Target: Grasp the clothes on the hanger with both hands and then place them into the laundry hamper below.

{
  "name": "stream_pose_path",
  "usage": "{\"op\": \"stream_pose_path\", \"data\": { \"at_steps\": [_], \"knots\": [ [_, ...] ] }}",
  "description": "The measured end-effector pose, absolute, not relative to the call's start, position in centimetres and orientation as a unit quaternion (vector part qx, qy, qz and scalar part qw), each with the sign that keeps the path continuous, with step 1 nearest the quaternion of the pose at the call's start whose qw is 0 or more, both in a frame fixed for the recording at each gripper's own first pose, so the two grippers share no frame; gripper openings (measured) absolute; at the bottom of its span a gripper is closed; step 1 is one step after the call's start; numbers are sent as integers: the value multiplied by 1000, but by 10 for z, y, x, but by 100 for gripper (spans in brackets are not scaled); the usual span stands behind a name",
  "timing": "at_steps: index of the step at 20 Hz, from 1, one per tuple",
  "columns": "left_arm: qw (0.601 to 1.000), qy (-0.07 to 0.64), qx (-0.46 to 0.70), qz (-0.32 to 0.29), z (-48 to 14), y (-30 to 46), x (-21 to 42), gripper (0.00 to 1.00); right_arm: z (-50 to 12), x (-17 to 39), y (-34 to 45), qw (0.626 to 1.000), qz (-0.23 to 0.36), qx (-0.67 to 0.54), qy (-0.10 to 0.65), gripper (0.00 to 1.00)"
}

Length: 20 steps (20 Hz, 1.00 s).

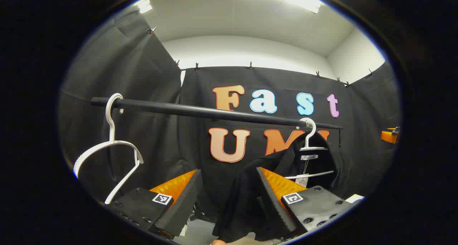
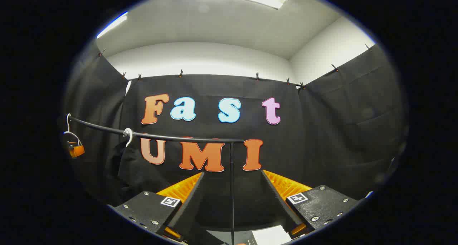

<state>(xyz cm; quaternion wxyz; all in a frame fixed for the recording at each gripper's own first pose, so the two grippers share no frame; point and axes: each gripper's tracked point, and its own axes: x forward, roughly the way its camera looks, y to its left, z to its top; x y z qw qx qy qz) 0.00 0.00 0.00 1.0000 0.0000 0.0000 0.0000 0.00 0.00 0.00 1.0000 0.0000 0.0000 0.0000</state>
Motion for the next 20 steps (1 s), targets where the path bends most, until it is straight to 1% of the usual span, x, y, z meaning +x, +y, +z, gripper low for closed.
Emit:
{"op": "stream_pose_path", "data": {
  "at_steps": [1, 3, 4, 5, 6, 7, 8, 9, 10, 11, 12, 13, 14, 15, 16, 17, 18, 19, 20],
  "knots": [
    [1000, -1, -1, 5, 0, 5, 0, 93, -1, 1, 3, 1000, 4, 2, 3, 100],
    [1000, 1, 6, 12, -1, 13, 1, 100, -3, 1, 8, 1000, 10, 6, 6, 100],
    [1000, 4, 7, 11, -3, 13, 1, 100, -2, 3, 9, 1000, 12, 7, 6, 100],
    [1000, 8, 7, 7, -5, 11, 0, 96, -1, 4, 11, 1000, 15, 8, 8, 100],
    [1000, 8, 11, 3, -4, 7, -1, 96, 0, 5, 12, 1000, 16, 9, 10, 100],
    [1000, 5, 17, 3, 0, 6, -2, 93, 1, 6, 11, 1000, 14, 11, 14, 100],
    [1000, -3, 23, 0, 4, 4, -3, 96, 0, 7, 10, 1000, 11, 12, 21, 93],
    [1000, -11, 24, -2, 10, -1, -4, 93, -1, 5, 13, 1000, 13, 9, 25, 93],
    [1000, -14, 20, -3, 12, -5, -6, 93, 1, 1, 18, 999, 18, 5, 27, 93],
    [1000, -10, 16, -7, 8, -8, -8, 96, 1, -3, 19, 999, 21, 4, 30, 93],
    [1000, -6, 10, -13, 6, -13, -10, 96, 3, -7, 21, 999, 23, 8, 30, 93],
    [1000, -6, 7, -14, 6, -15, -11, 96, 6, -8, 22, 999, 22, 9, 27, 100],
    [1000, -9, 6, -10, 8, -12, -12, 100, 12, -9, 21, 1000, 20, 5, 22, 100],
    [1000, -15, 8, -2, 12, -5, -12, 93, 14, -10, 22, 1000, 18, -3, 17, 93],
    [1000, -21, 8, 6, 14, 2, -12, 96, 17, -11, 22, 1000, 16, -14, 13, 93],
    [999, -25, 10, 17, 16, 9, -14, 96, 19, -13, 24, 999, 16, -27, 8, 93],
    [999, -25, 10, 24, 16, 15, -13, 93, 21, -15, 28, 999, 18, -33, 4, 100],
    [999, -21, 10, 26, 12, 18, -12, 93, 24, -16, 34, 999, 22, -33, 1, 100],
    [999, -17, 9, 29, 9, 20, -13, 93, 25, -17, 40, 999, 29, -30, 0, 93]
  ]
}}
